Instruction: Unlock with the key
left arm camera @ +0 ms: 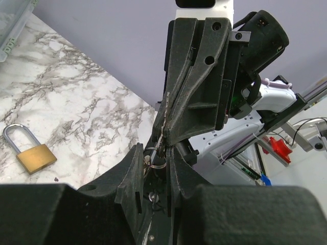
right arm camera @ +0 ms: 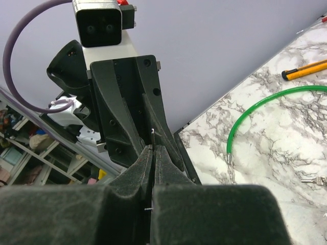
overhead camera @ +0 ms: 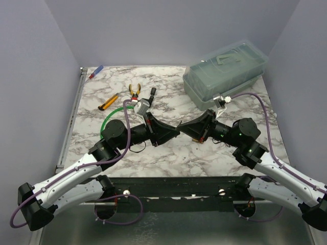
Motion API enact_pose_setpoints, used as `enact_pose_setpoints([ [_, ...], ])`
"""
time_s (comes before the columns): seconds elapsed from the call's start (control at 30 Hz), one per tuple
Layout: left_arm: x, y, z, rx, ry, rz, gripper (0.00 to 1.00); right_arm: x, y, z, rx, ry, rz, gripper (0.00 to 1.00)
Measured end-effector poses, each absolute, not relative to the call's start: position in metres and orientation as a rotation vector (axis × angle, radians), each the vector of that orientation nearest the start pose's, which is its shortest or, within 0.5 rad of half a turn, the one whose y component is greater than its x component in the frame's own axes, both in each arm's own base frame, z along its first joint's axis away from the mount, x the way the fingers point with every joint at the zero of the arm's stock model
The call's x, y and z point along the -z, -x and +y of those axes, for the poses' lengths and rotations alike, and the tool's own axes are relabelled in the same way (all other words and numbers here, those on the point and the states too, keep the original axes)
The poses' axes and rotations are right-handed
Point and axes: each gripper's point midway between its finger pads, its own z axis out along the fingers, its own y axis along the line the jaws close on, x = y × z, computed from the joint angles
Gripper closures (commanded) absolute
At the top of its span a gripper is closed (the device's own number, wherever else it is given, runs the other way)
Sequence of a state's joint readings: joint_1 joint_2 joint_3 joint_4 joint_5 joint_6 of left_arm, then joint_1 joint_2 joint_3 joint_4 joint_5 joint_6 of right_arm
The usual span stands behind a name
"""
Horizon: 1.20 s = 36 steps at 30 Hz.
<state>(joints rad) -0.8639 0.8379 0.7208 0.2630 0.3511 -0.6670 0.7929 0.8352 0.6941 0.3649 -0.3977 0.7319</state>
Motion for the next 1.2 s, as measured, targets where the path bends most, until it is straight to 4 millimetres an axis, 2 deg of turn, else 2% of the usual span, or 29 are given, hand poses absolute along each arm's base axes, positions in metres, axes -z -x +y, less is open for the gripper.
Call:
enact_pose_setpoints([
  [0.13,-0.341,-0.146,-0.301,1.476,-0.477,1.548,1.00,-0.353,-0.158,0.293,-1.515,0.422,1.490,0.95],
  [0.23,-0.340,-0.147,-0.301,1.475,-0.476,1.548,1.00,-0.353,-0.158,0.293,-1.515,0.421,1.490,0.99],
  [0.37,-0.340,-0.147,-0.301,1.474,-0.475,1.548,1.00,-0.352,-0.158,0.293,-1.515,0.421,1.491,0.99],
  [0.43,-0.340,-0.147,-0.301,1.473,-0.475,1.550,0.90,-0.352,-0.158,0.293,-1.514,0.420,1.492,1.00],
  [0.53,-0.339,-0.147,-0.301,1.473,-0.476,1.552,0.59,-0.351,-0.158,0.294,-1.514,0.420,1.493,1.00],
  [0.57,-0.339,-0.147,-0.301,1.471,-0.477,1.554,0.51,-0.351,-0.158,0.294,-1.514,0.420,1.494,0.99],
  [0.63,-0.337,-0.147,-0.300,1.464,-0.481,1.558,0.45,-0.351,-0.158,0.293,-1.514,0.420,1.494,1.00],
  [0.8,-0.335,-0.146,-0.297,1.453,-0.484,1.568,0.47,-0.354,-0.158,0.291,-1.509,0.409,1.481,0.99],
  [1.03,-0.348,-0.138,-0.287,1.451,-0.496,1.511,0.58,-0.355,-0.158,0.291,-1.511,0.406,1.479,1.00],
  [1.2,-0.347,-0.139,-0.288,1.443,-0.501,1.514,0.63,-0.355,-0.158,0.291,-1.515,0.404,1.482,1.00],
])
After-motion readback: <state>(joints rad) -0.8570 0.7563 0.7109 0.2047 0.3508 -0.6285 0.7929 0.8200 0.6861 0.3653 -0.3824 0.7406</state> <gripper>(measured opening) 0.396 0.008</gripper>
